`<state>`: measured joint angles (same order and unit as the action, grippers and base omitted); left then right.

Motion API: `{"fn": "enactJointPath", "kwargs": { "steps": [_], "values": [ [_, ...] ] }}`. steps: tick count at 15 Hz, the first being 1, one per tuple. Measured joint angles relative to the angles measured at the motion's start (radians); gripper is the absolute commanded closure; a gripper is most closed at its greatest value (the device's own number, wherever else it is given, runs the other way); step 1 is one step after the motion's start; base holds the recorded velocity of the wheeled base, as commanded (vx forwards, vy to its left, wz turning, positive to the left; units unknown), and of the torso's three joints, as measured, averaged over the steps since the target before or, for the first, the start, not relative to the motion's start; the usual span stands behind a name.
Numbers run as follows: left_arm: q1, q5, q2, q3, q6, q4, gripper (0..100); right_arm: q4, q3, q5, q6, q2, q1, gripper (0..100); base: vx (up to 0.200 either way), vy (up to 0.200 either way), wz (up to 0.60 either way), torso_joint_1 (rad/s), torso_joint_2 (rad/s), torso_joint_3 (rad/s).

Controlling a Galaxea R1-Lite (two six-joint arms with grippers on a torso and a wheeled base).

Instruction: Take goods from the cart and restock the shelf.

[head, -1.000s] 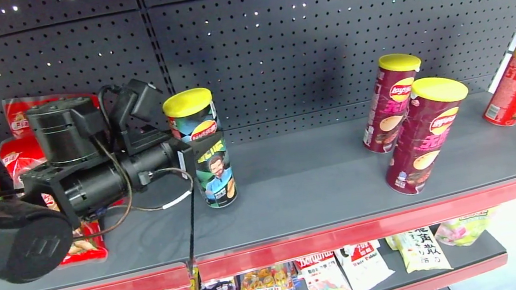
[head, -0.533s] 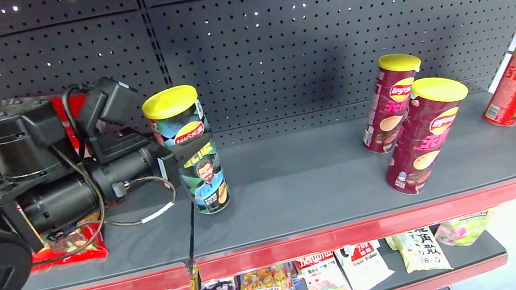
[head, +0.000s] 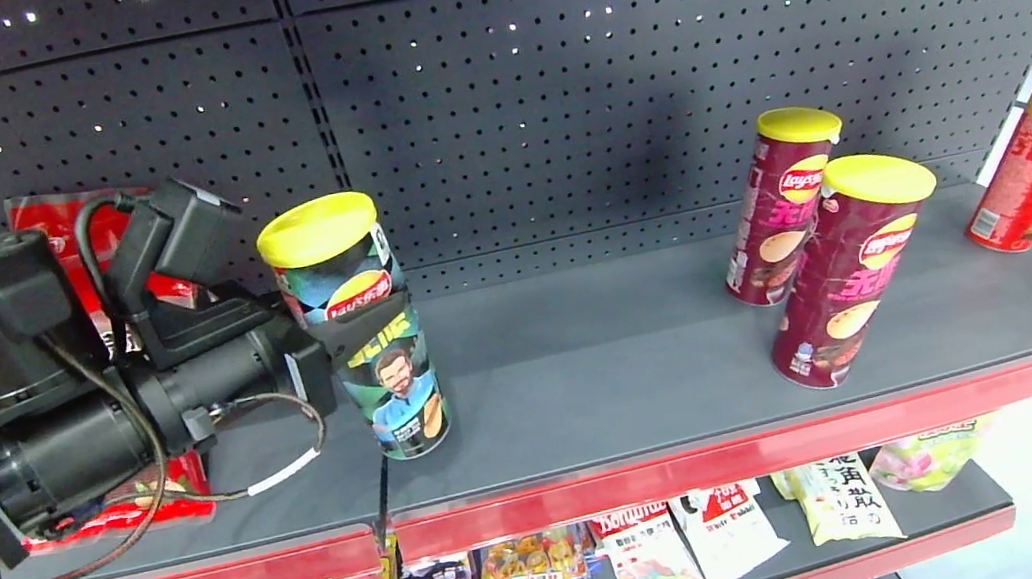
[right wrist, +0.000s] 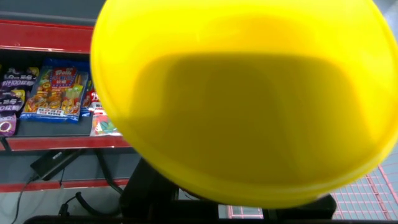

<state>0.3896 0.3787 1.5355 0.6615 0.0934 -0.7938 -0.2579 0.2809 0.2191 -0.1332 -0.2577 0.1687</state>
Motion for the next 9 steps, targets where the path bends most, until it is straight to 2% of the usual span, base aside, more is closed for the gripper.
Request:
{"fn": "enactJointPath", "kwargs": {
  "steps": [3,5,6,9],
  "values": [
    [-0.001,0.048,-0.016,-0.027,0.002,-0.001,100,0.0,0.0,0.0,0.0,0.002,0.0,100,0.0,0.0,0.0,0.0,0.0,0.0],
    [-0.002,0.16,-0.014,-0.032,0.005,-0.002,100,-0.002,-0.001,0.001,0.0,0.009,0.0,100,0.0,0.0,0.0,0.0,0.0,0.0],
    [-0.002,0.191,-0.006,-0.033,0.013,-0.004,100,-0.003,-0.001,0.001,0.0,0.012,0.0,100,0.0,0.0,0.0,0.0,0.0,0.0],
    [-0.012,0.253,0.051,-0.026,0.099,-0.013,100,-0.003,-0.001,0.001,0.0,0.017,-0.001,100,0.0,0.0,0.0,0.0,0.0,0.0]
  ]
}}
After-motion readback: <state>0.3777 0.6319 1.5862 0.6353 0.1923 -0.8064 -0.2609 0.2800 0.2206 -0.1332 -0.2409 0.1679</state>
